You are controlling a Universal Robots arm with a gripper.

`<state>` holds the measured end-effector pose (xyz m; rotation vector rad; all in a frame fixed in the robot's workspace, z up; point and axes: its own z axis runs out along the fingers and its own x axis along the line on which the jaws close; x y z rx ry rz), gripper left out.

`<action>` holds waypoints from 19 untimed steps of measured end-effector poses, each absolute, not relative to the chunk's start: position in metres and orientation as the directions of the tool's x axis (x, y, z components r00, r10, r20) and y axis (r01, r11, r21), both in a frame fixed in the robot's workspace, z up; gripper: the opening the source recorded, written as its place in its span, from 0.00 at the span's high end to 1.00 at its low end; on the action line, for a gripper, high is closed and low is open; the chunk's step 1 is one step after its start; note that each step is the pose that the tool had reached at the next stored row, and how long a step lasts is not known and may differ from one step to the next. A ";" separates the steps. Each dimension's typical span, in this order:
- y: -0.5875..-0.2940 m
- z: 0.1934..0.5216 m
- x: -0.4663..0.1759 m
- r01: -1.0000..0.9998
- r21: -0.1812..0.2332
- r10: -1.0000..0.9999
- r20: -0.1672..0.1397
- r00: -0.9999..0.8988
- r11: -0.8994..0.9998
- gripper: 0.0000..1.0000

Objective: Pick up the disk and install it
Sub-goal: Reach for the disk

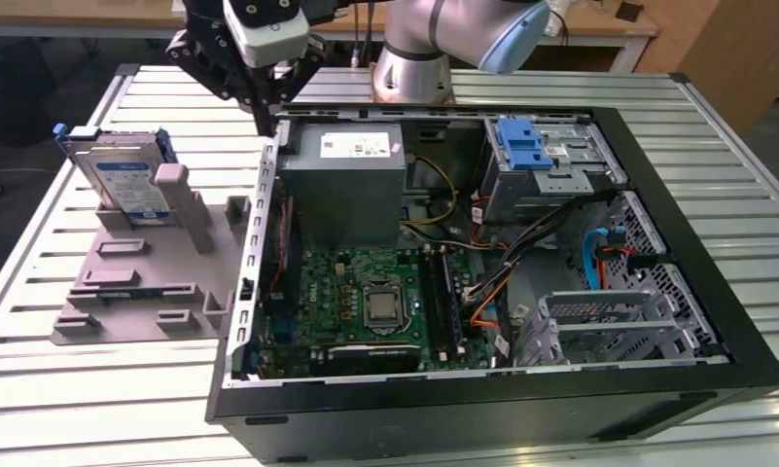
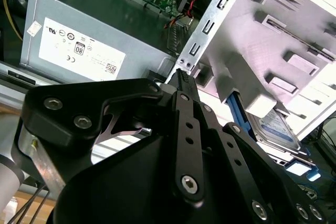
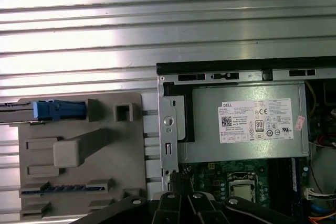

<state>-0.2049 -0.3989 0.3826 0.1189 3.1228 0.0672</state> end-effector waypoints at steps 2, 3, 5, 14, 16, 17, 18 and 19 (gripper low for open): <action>-0.399 0.382 -0.206 0.076 0.044 0.076 -0.014 -0.997 0.996 0.89; -0.399 0.382 -0.206 0.076 0.044 0.076 -0.014 -0.997 0.996 0.89; -0.399 0.382 -0.207 0.076 0.044 0.076 -0.014 -0.997 0.996 0.89; -0.399 0.382 -0.211 0.076 0.044 0.076 -0.014 -0.997 0.996 0.89; -0.399 0.382 -0.211 0.076 0.044 0.076 -0.014 -0.997 0.996 0.89; -0.399 0.382 -0.211 0.076 0.044 0.076 -0.014 -0.997 0.996 0.89; -0.399 0.382 -0.212 0.076 0.044 0.076 -0.014 -0.997 0.996 0.89; -0.399 0.382 -0.212 0.076 0.044 0.076 -0.014 -0.997 0.996 0.89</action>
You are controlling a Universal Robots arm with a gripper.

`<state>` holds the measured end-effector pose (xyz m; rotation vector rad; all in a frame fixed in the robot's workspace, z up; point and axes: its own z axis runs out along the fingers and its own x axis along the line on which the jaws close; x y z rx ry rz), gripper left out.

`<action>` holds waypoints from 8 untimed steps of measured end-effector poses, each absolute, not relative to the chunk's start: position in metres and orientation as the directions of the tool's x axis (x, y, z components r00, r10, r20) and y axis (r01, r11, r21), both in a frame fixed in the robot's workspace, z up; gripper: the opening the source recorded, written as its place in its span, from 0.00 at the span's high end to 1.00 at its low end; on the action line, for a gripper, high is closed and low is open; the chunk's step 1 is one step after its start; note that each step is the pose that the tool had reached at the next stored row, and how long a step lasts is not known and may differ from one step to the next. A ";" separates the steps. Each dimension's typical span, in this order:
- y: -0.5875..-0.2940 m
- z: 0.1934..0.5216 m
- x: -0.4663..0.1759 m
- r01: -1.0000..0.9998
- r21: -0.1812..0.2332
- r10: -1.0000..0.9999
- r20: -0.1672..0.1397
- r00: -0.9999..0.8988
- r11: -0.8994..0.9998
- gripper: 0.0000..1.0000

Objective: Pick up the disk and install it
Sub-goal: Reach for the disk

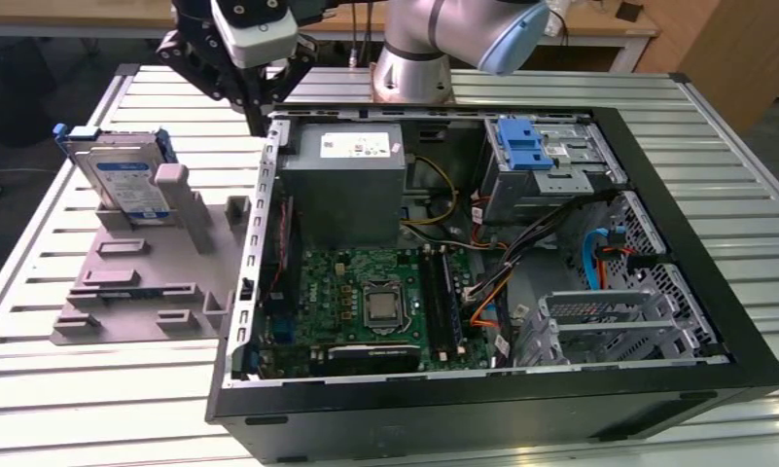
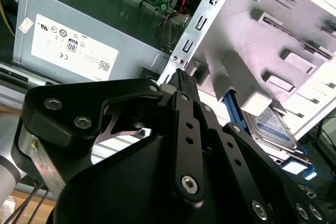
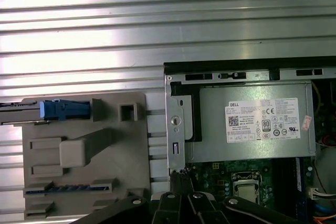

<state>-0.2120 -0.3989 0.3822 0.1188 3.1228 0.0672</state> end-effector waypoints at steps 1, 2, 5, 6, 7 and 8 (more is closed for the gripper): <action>-0.399 0.382 -0.212 0.076 0.044 0.076 -0.014 -0.997 0.996 0.89; -0.399 0.382 -0.213 0.076 0.044 0.076 -0.014 -0.997 0.996 0.89; -0.399 0.382 -0.213 0.075 0.044 0.076 -0.014 -0.997 0.996 0.89; -0.399 0.382 -0.213 0.076 0.044 0.076 -0.014 -0.997 0.996 0.89; -0.399 0.382 -0.214 0.076 0.044 0.076 -0.014 -0.997 0.996 0.89; -0.399 0.382 -0.214 0.076 0.044 0.076 -0.014 -0.997 0.996 0.89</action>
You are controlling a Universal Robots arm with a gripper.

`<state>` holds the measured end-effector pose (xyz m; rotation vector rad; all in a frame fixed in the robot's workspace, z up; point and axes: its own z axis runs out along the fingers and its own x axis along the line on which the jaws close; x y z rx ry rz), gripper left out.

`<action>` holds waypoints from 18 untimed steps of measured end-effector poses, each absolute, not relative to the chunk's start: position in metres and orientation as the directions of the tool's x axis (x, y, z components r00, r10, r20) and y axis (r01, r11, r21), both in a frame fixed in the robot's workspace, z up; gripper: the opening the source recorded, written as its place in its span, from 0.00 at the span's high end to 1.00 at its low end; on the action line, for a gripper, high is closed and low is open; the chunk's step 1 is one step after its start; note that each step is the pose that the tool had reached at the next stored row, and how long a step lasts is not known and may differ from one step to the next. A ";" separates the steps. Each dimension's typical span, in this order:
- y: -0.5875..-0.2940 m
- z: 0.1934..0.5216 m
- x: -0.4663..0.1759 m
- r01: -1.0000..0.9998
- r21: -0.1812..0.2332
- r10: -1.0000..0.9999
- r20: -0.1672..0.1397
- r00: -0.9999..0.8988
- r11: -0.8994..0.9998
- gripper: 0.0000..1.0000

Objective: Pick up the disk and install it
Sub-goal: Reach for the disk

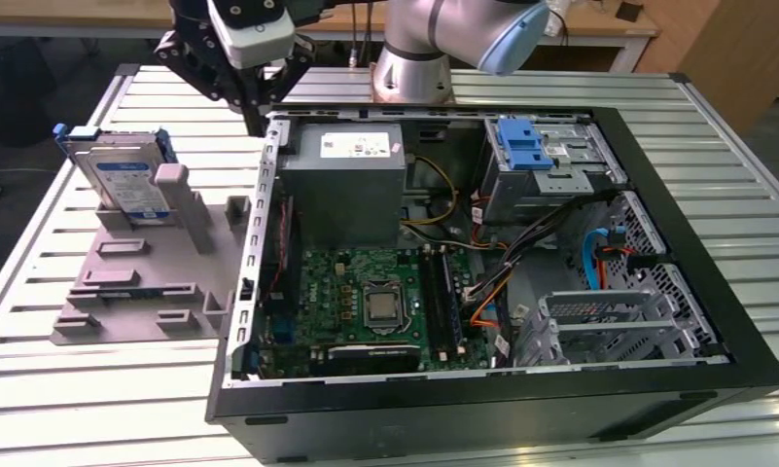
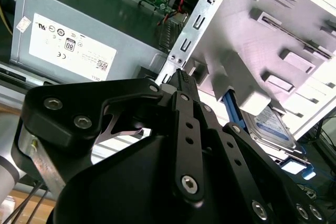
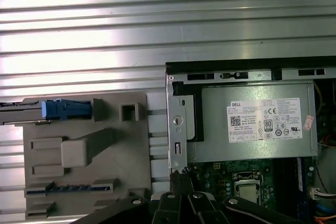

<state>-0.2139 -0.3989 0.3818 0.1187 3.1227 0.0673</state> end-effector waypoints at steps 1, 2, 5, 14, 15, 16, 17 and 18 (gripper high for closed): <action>-0.399 0.382 -0.214 0.075 0.044 0.076 -0.014 -0.997 0.996 0.89; -0.399 0.382 -0.214 0.076 0.044 0.076 -0.014 -0.997 0.996 0.89; -0.399 0.381 -0.215 0.076 0.044 0.076 -0.014 -0.997 0.996 0.89; -0.399 0.381 -0.218 0.075 0.044 0.076 -0.014 -0.997 0.996 0.89; -0.399 0.381 -0.218 0.076 0.044 0.076 -0.014 -0.997 0.996 0.89; -0.399 0.381 -0.218 0.076 0.044 0.076 -0.014 -0.997 0.996 0.89; -0.399 0.381 -0.219 0.076 0.044 0.076 -0.014 -0.997 0.996 0.89; -0.399 0.381 -0.219 0.075 0.044 0.076 -0.014 -0.997 0.996 0.89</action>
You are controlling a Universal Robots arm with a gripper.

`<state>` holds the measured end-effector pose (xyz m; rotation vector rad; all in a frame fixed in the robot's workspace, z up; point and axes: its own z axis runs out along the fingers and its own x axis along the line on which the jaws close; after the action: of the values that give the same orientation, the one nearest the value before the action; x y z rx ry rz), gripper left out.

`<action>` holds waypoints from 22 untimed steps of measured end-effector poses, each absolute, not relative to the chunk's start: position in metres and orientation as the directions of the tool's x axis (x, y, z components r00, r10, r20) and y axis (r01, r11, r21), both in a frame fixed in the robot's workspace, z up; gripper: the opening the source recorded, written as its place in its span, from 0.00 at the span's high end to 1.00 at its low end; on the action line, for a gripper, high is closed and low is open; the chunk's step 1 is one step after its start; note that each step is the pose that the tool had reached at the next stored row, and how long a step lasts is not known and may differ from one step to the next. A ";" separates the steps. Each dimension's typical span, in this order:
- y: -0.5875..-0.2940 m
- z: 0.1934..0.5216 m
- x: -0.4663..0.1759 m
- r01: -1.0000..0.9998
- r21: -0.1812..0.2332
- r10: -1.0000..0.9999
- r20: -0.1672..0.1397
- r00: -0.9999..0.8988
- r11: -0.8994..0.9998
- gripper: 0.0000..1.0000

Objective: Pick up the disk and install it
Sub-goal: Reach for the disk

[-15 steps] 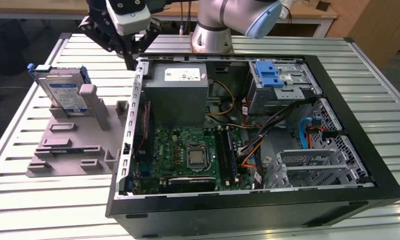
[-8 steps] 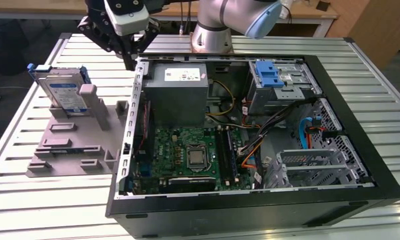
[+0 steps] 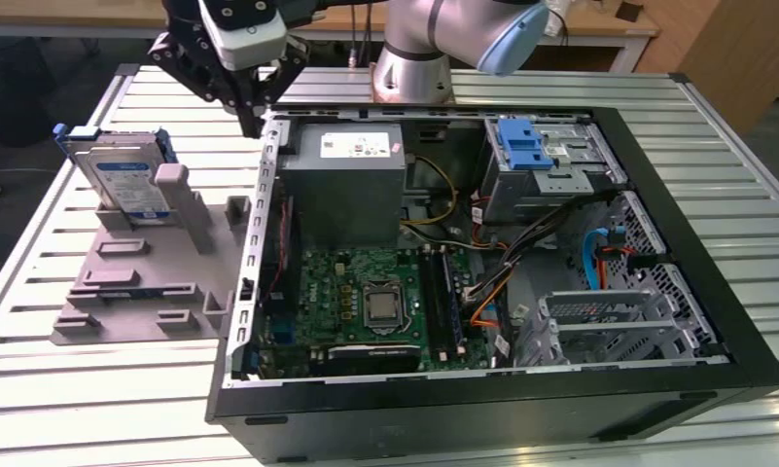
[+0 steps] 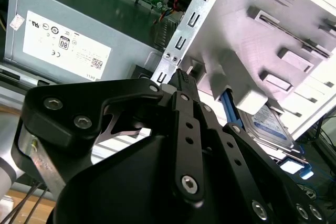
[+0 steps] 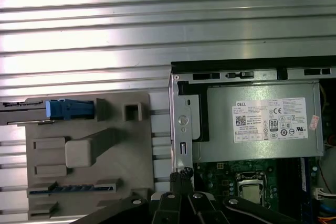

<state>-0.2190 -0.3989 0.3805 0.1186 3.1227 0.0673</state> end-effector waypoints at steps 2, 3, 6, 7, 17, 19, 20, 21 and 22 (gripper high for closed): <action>-0.399 0.380 -0.220 0.076 0.044 0.076 -0.014 -0.997 0.996 0.89; -0.399 0.380 -0.220 0.076 0.044 0.076 -0.014 -0.997 0.996 0.89; -0.399 0.380 -0.221 0.076 0.044 0.076 -0.014 -0.997 0.996 0.89; -0.399 0.380 -0.221 0.076 0.044 0.076 -0.014 -0.997 0.996 0.89; -0.399 0.379 -0.225 0.076 0.044 0.076 -0.014 -0.997 0.996 0.89; -0.399 0.379 -0.226 0.076 0.044 0.076 -0.014 -0.997 0.996 0.89; -0.399 0.379 -0.226 0.076 0.044 0.076 -0.014 -0.997 0.996 0.89; -0.399 0.379 -0.226 0.075 0.044 0.076 -0.014 -0.997 0.996 0.89; -0.399 0.379 -0.227 0.076 0.044 0.076 -0.014 -0.997 0.996 0.89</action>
<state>-0.2267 -0.3989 0.3787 0.1187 3.1227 0.0673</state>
